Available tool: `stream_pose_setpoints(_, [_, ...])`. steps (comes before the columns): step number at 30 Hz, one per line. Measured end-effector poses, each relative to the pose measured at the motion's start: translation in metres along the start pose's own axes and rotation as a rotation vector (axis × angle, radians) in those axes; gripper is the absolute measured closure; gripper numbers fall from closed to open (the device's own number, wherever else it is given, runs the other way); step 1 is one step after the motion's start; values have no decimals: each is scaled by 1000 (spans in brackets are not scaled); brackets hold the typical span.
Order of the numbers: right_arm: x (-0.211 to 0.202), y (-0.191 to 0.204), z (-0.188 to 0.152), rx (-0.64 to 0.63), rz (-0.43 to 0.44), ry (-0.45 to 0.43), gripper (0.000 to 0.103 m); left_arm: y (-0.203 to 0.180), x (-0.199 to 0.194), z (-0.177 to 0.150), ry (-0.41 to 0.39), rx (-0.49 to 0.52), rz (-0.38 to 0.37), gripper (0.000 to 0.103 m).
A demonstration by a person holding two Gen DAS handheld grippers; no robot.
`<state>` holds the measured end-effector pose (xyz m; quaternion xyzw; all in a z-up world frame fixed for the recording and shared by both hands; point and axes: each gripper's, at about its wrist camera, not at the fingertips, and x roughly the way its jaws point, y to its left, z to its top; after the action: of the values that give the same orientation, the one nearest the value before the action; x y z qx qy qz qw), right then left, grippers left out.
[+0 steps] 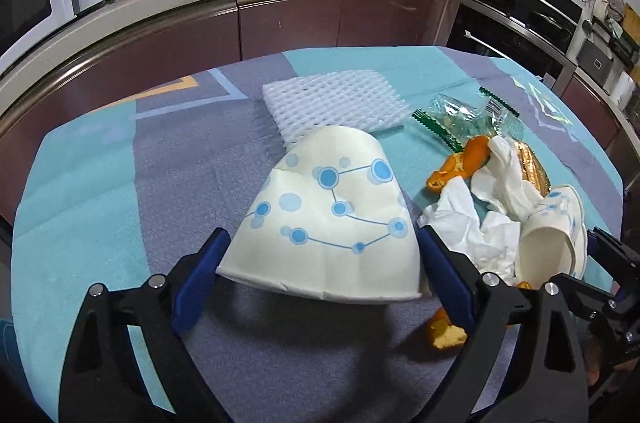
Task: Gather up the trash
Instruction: 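Close the left tool on a dotted paper cup while the right tool grasps another cup, then carry both dotted paper cups in the tools over the blue bin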
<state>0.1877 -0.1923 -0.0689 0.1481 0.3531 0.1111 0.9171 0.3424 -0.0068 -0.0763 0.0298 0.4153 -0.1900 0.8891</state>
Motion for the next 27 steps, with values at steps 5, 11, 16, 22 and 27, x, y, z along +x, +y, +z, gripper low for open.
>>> stream_pose_setpoints(5, [-11, -1, -1, 8, 7, -29, 19, -2, -20, -3, -44, -3, 4, 12])
stream_pose_setpoints(11, [-28, 3, 1, -1, 10, -72, 19, -1, -55, -8, -107, -22, 15, 12])
stream_pose_setpoints(16, [-49, 15, 5, -37, 16, -126, 19, 2, -109, -25, -203, -57, 45, 12])
stream_pose_setpoints(22, [-78, 44, 6, -127, 45, -212, 19, 2, -185, -62, -329, -101, 134, 12])
stream_pose_setpoints(27, [-94, 80, 7, -220, 113, -253, 19, 13, -251, -108, -413, -174, 241, 12])
